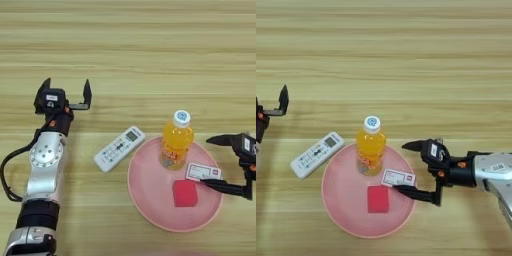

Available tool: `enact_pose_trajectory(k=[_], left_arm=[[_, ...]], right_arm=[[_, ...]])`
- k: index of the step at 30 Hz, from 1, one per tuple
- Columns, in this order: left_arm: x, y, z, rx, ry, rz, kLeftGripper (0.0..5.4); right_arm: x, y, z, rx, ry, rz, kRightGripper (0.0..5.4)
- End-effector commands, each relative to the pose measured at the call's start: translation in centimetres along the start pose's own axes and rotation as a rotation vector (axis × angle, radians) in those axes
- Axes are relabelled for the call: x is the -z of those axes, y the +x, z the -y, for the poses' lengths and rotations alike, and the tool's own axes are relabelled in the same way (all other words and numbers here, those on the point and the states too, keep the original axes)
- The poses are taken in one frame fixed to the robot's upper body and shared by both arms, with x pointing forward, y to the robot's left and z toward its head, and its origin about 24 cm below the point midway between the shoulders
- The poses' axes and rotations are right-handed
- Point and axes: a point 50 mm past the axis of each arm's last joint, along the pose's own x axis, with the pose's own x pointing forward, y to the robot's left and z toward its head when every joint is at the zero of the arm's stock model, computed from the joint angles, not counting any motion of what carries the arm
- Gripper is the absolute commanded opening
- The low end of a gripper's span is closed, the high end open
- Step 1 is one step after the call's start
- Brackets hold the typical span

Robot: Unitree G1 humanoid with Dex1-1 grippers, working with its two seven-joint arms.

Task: Move the objects on the table

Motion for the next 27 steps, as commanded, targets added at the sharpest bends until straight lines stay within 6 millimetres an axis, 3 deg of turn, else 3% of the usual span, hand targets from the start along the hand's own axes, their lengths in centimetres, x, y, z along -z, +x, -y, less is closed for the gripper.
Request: enact_pose_trajectory(k=[1, 13, 21, 27], left_arm=[[-0.1, 0.3, 0.1, 0.011, 0.014, 0.008, 5.4], [-0.1, 0.4, 0.2, 0.012, 0.014, 0.007, 5.4], [-0.1, 0.3, 0.1, 0.012, 0.015, 0.009, 5.4], [-0.1, 0.3, 0.1, 0.012, 0.016, 0.009, 5.4]], right_arm=[[-1.0, -0.5, 0.5, 0.016, -0.028, 0.015, 5.39], [-3.0, -1.6, 1.4, 0.086, -0.022, 0.155, 5.39], [-4.4, -4.0, 3.0, 0.232, -0.06, 0.197, 5.39], [-5.6, -4.4, 3.8, 0.338, -0.06, 0.281, 5.39]])
